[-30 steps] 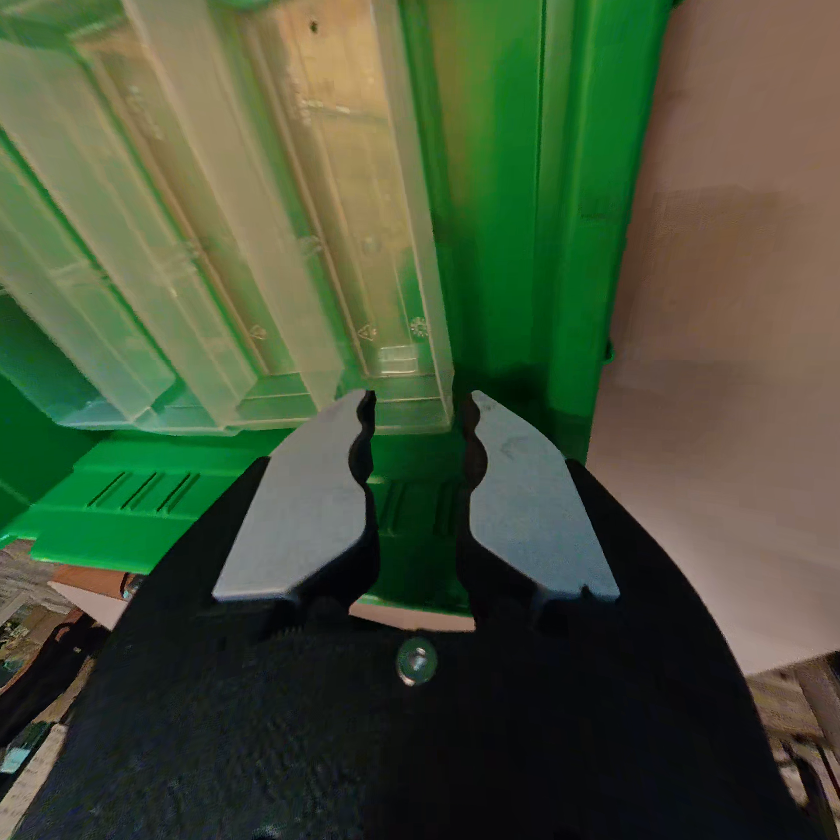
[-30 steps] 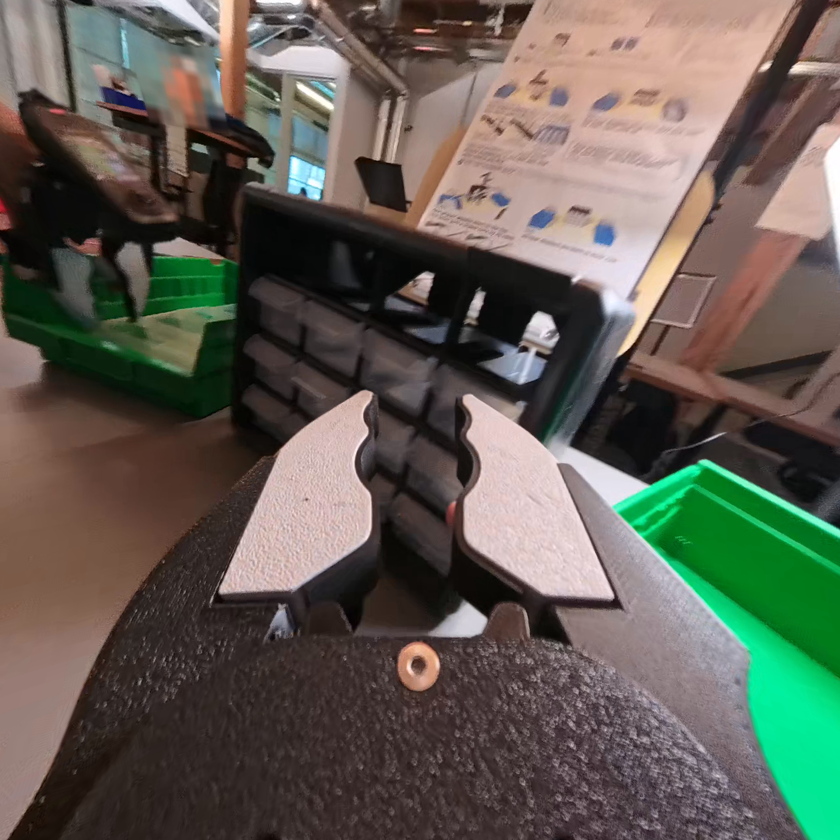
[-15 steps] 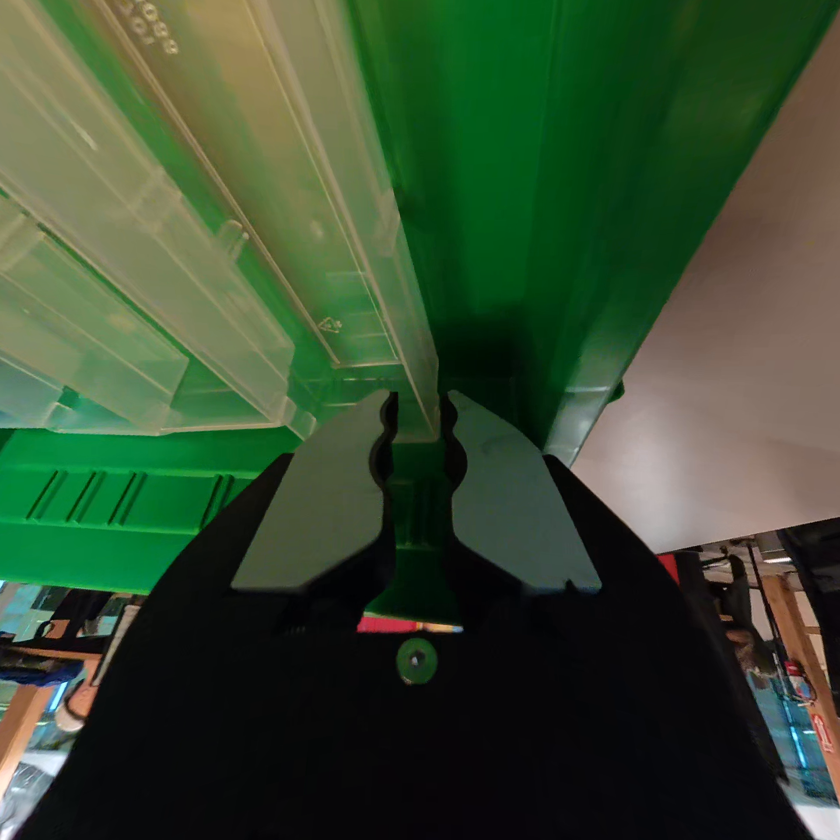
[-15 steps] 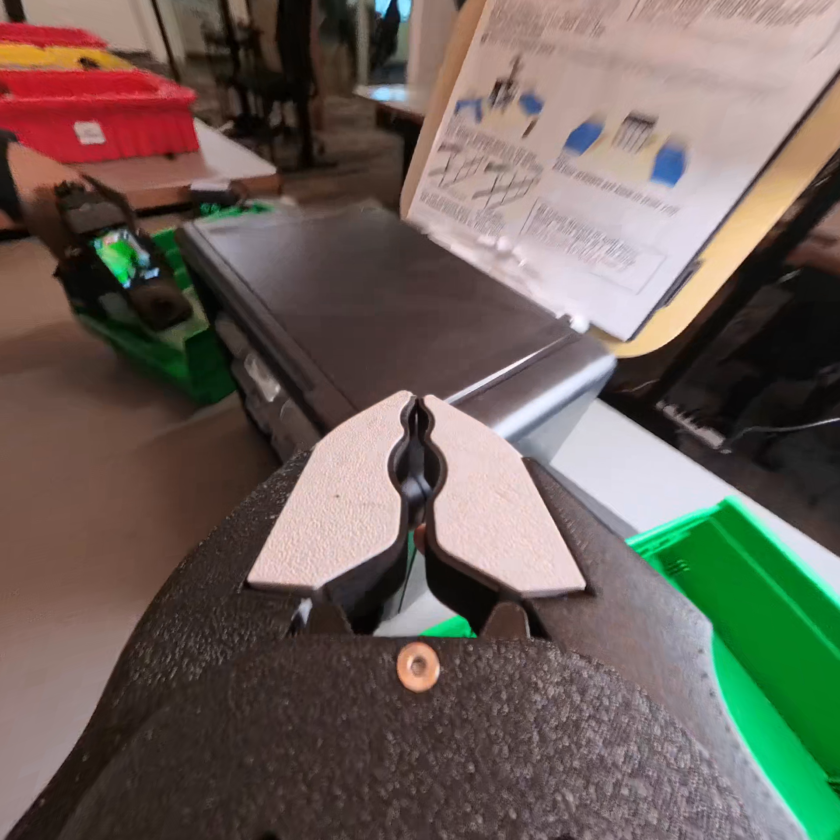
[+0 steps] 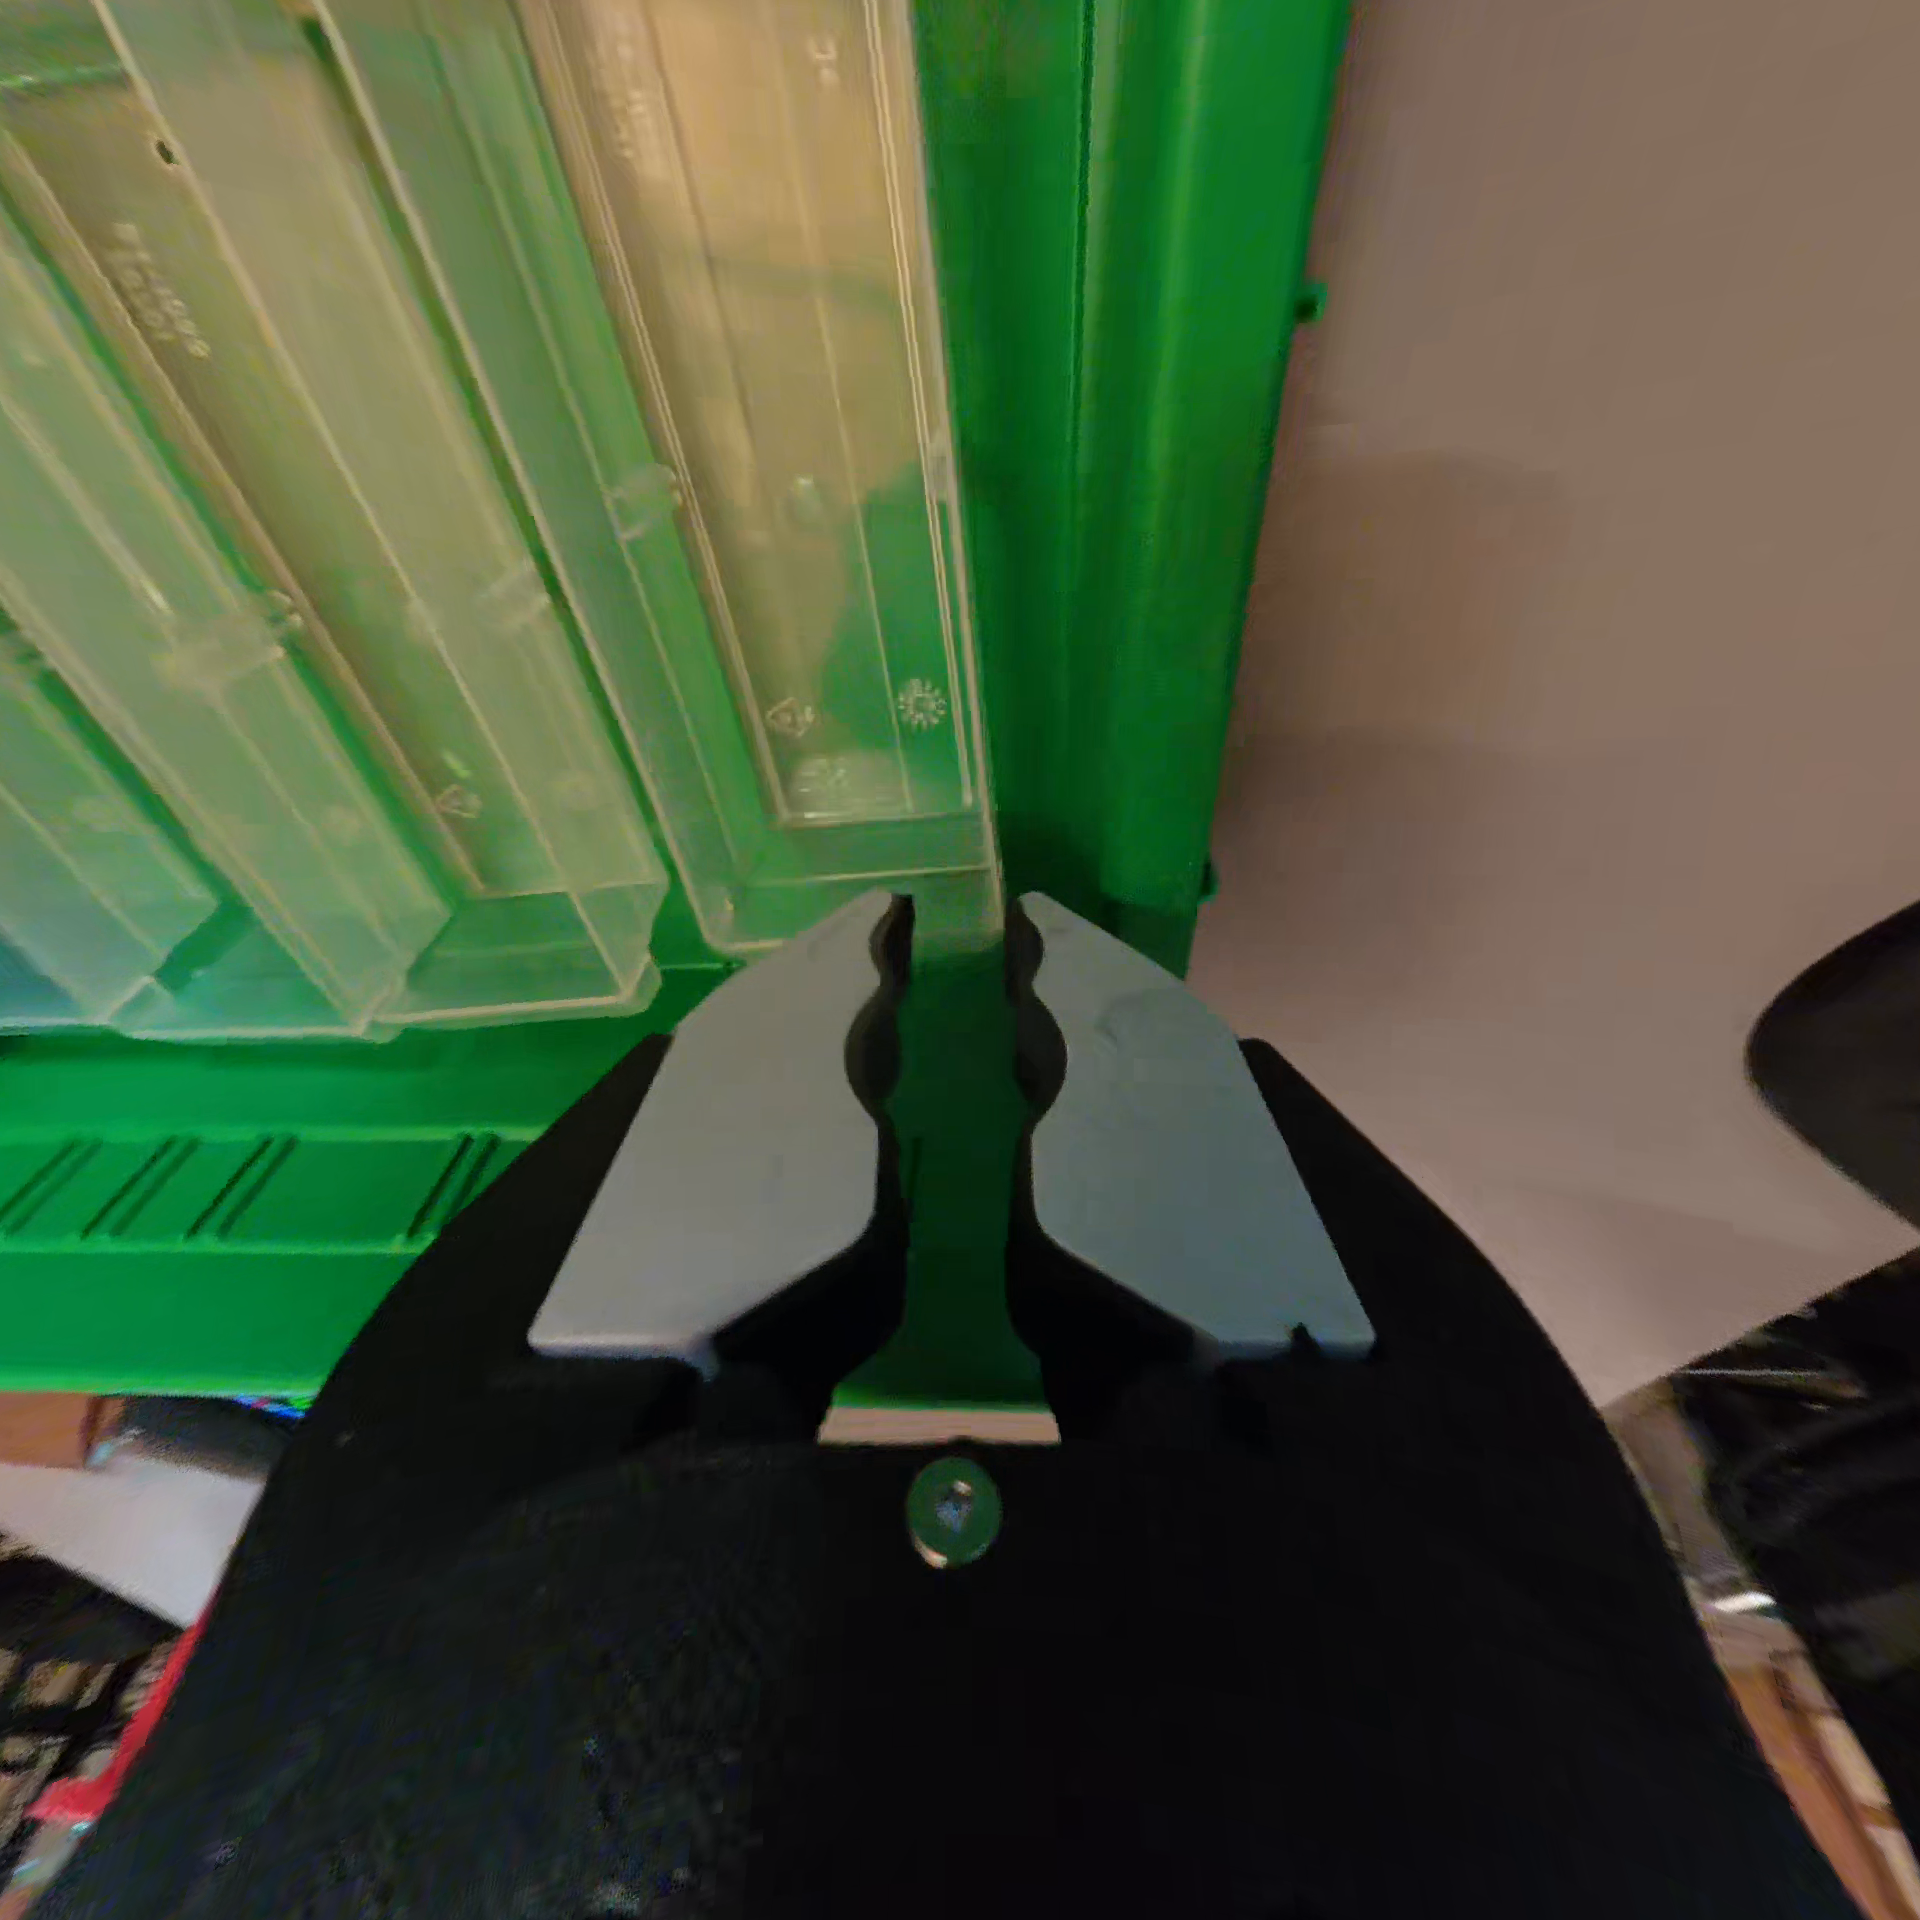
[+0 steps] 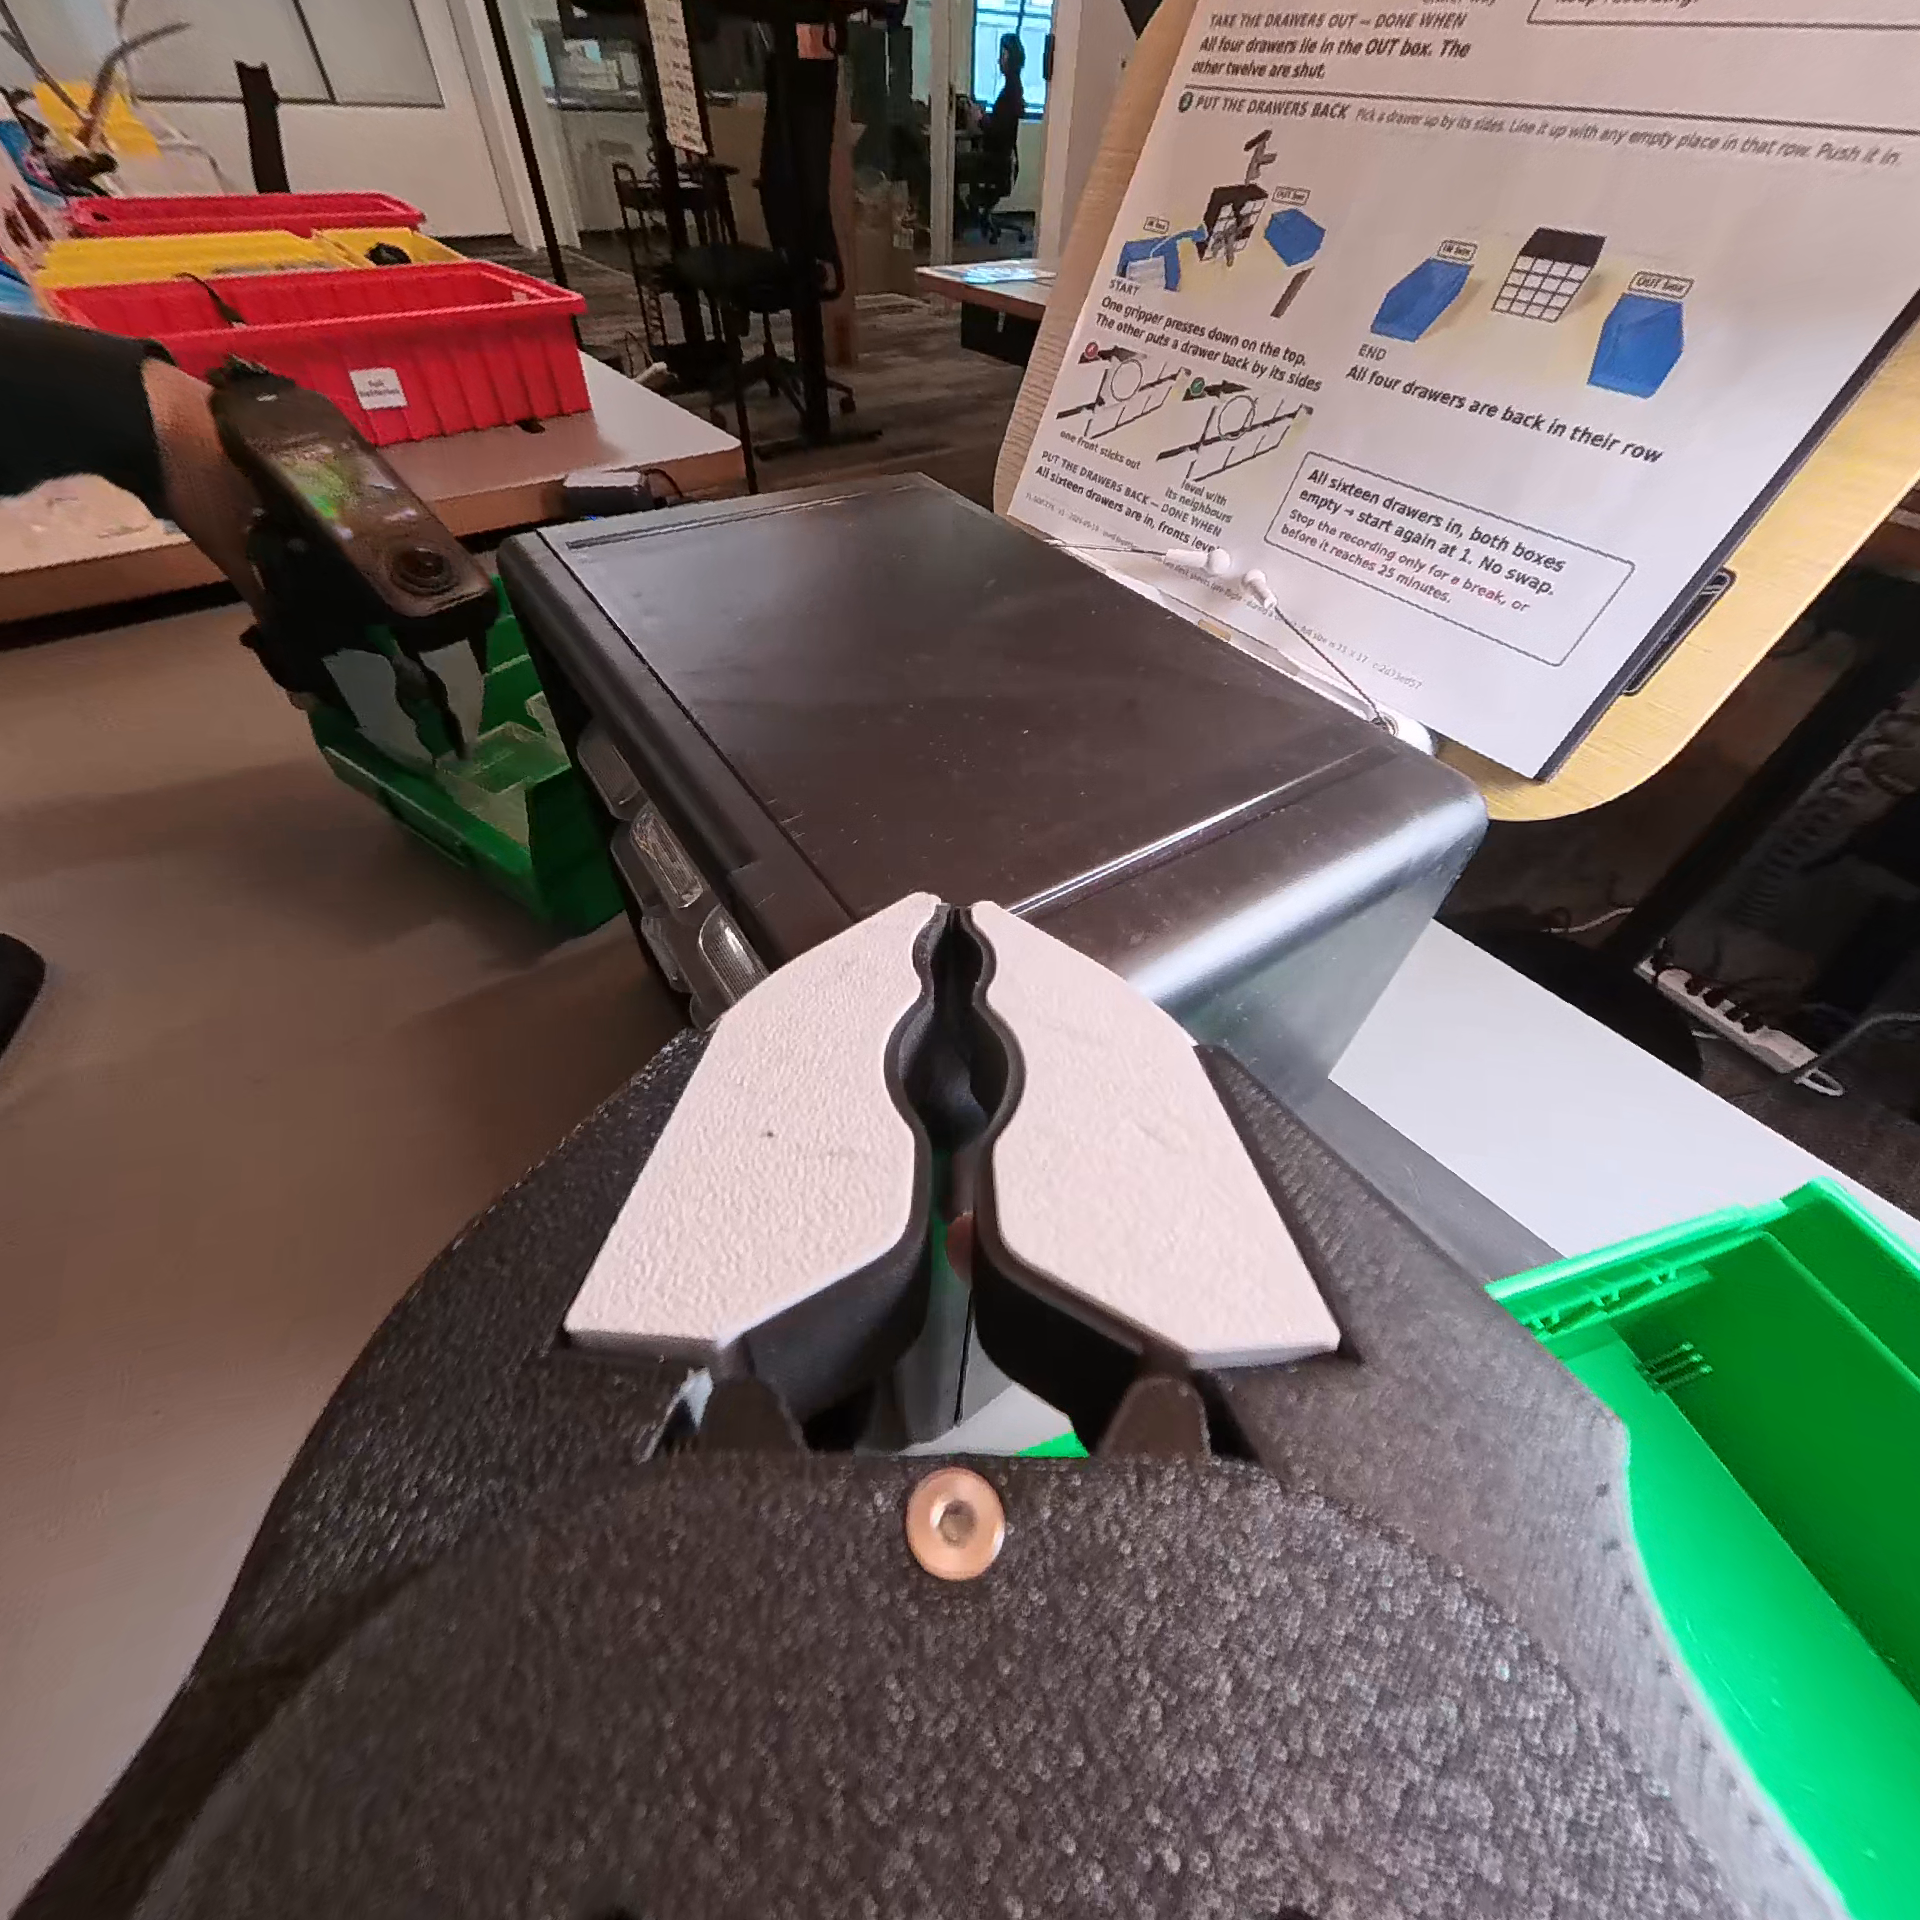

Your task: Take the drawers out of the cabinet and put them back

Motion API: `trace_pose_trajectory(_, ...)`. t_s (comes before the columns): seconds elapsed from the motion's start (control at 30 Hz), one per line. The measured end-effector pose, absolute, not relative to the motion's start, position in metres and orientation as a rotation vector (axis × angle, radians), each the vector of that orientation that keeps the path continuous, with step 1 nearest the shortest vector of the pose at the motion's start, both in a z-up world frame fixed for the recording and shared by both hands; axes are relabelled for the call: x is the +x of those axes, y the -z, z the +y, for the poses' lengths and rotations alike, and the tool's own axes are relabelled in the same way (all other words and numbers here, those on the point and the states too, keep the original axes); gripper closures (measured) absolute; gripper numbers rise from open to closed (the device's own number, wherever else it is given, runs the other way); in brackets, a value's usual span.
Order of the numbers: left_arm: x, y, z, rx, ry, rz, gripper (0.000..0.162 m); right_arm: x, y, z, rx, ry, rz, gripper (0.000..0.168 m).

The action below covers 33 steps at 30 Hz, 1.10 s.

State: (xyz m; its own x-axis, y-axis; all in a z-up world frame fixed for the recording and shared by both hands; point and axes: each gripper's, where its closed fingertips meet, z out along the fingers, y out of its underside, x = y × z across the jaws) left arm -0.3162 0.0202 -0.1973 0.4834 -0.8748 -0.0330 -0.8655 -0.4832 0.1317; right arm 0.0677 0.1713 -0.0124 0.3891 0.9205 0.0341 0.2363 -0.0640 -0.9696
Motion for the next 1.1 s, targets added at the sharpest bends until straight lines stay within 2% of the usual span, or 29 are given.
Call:
trace_pose_trajectory(0.03,-0.319,0.196,0.022,2.609,0.176,-1.584,0.144,0.068,0.012,0.171,-1.560,-0.787,-1.063,0.168)
trace_pose_trajectory(0.23,-0.346,0.183,0.043,2.372,0.524,-1.916,0.133,0.068,0.012,0.171,-1.556,-0.802,-1.054,0.168)
trace_pose_trajectory(0.47,-0.354,0.197,0.049,1.860,0.716,-2.240,0.123,0.067,0.012,0.171,-1.552,-0.803,-1.052,0.167)
trace_pose_trajectory(1.1,-0.338,0.202,0.040,1.683,0.691,-2.511,0.134,0.067,0.013,0.171,-1.540,-0.828,-1.057,0.166)
